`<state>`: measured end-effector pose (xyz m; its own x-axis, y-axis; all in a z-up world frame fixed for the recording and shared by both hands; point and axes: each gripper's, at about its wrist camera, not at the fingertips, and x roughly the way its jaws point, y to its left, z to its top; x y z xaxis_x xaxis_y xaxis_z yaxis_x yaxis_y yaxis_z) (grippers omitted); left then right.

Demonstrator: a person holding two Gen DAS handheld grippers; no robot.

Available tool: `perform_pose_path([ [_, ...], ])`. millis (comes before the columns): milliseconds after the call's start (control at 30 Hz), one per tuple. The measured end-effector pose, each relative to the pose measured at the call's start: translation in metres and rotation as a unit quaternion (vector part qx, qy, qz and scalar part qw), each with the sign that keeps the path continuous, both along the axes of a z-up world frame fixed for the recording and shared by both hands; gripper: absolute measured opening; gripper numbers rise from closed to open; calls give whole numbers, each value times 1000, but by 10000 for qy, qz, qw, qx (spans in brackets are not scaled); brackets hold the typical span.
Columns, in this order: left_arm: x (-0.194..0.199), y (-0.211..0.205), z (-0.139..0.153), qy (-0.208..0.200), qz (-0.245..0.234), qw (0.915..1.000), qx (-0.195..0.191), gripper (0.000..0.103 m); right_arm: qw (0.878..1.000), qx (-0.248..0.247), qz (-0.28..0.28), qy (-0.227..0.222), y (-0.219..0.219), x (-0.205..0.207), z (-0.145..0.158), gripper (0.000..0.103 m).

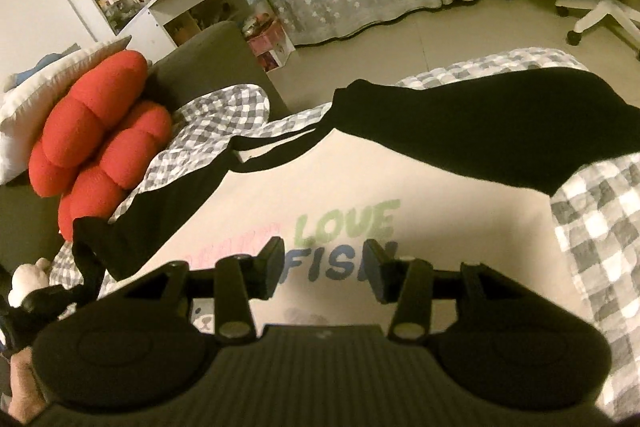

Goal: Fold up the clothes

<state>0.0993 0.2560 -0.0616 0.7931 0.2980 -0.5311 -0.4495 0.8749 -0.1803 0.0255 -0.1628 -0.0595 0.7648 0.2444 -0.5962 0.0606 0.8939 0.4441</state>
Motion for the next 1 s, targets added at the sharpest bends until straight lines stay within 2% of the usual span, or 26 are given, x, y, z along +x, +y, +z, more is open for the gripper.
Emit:
perform_pose_path([
  [133,-11,-4,17,-364,182,9978,532,1,10000,-38,-52,20,0,-2,-1,48],
  [233,-14,-4,28,-485,260,9933,1018,1,9999,-24,-98,-34,-3,-4,3,48],
  [333,-15,2,40,-566,302,9855,1571,1,9998,35,-152,-78,-4,-5,5,48],
  [467,-20,22,59,-698,257,9700,2314,1,9999,19,-138,-79,-3,-4,5,48],
  [600,-30,47,64,-865,294,9631,2530,1,9998,8,-196,-53,-6,-4,4,48],
  [767,-45,64,51,-871,461,9578,2700,1,9997,57,-245,-39,-8,-3,3,48],
  [1000,-77,83,25,-606,428,9590,2735,2,9997,-18,-244,31,-6,-1,-1,48],
])
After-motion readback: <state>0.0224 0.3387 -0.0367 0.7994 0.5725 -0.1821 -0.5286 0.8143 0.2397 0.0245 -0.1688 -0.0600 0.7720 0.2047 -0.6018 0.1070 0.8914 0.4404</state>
